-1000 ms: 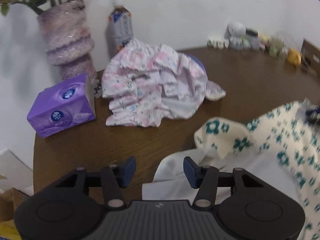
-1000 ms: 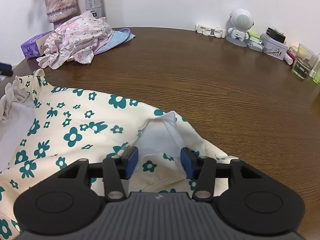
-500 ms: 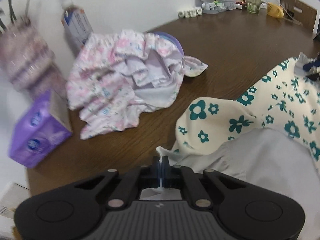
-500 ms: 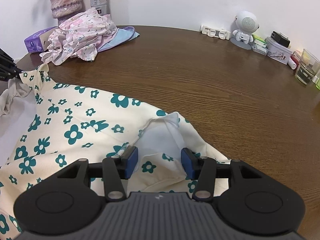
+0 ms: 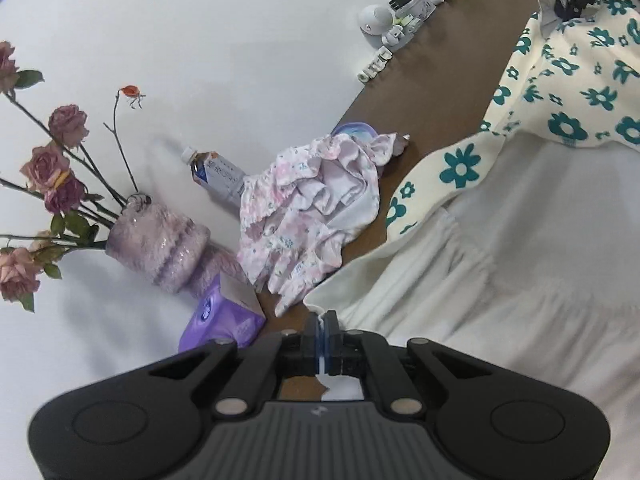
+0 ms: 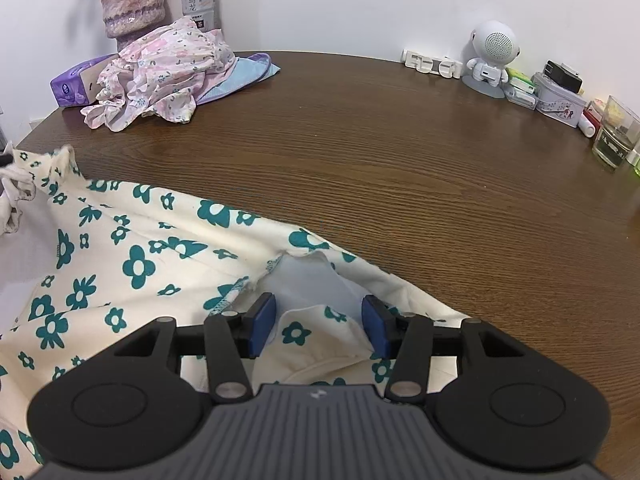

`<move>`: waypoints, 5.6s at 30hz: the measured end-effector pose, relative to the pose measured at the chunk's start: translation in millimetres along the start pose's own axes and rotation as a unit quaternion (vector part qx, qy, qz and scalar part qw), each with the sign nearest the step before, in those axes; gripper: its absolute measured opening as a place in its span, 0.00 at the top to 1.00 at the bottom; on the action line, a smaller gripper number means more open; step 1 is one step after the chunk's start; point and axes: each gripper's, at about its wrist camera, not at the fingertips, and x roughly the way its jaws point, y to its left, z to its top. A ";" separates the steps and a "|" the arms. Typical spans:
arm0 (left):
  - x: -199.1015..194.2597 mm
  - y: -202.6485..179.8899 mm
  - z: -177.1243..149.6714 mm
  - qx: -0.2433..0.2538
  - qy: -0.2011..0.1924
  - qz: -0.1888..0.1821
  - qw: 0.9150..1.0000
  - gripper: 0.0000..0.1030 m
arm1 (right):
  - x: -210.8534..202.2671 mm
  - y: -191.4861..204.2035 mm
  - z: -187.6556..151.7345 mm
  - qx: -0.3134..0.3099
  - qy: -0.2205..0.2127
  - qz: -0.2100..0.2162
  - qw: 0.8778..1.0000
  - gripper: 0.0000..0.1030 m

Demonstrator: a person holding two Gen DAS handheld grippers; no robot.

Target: Fold clothes

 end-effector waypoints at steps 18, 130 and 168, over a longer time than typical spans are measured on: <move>32.8 -0.4 42.3 0.042 0.012 -0.090 0.995 1.00 | -9.5 -1.1 28.7 -0.008 0.002 0.047 0.999 0.50; 2.2 -79.6 276.9 -0.251 -0.056 -0.291 0.922 0.48 | -30.9 -129.8 -29.8 0.053 -0.043 0.012 0.998 0.77; 13.4 -6.2 95.1 -0.372 0.006 -0.108 0.922 0.64 | 29.6 -23.9 66.9 0.043 0.055 0.091 0.993 0.87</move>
